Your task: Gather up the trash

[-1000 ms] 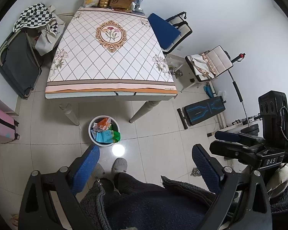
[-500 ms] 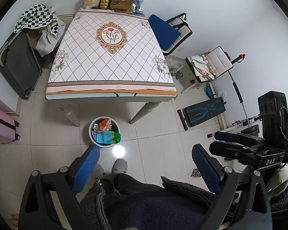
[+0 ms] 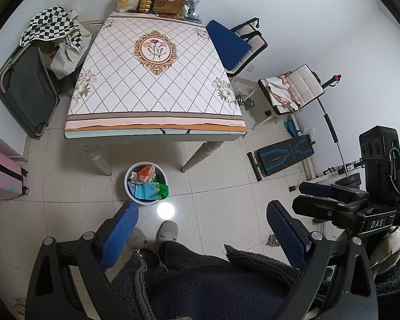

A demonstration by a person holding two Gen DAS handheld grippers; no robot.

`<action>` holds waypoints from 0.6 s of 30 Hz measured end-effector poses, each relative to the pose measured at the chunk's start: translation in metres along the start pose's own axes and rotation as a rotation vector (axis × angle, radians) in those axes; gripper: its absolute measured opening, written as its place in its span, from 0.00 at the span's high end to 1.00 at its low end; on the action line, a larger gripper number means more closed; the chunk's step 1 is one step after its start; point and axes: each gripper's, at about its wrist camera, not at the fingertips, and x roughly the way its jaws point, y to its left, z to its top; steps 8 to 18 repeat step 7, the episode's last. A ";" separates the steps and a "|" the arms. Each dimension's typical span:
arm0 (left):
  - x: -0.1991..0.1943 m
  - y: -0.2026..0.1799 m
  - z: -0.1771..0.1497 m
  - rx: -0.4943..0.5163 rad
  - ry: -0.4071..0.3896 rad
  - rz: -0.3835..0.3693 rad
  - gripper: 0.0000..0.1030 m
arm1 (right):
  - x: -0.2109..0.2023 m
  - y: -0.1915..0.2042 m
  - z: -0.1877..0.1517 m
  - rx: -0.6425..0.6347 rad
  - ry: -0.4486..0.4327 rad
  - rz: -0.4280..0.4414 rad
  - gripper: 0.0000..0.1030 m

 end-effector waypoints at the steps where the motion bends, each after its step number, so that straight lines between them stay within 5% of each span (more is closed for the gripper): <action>1: 0.000 0.000 0.000 0.000 0.001 0.002 0.04 | 0.000 0.000 0.000 0.000 0.001 0.001 0.00; 18: -0.004 0.003 -0.003 -0.001 -0.004 0.003 0.04 | -0.001 0.000 0.000 0.001 0.001 0.000 0.00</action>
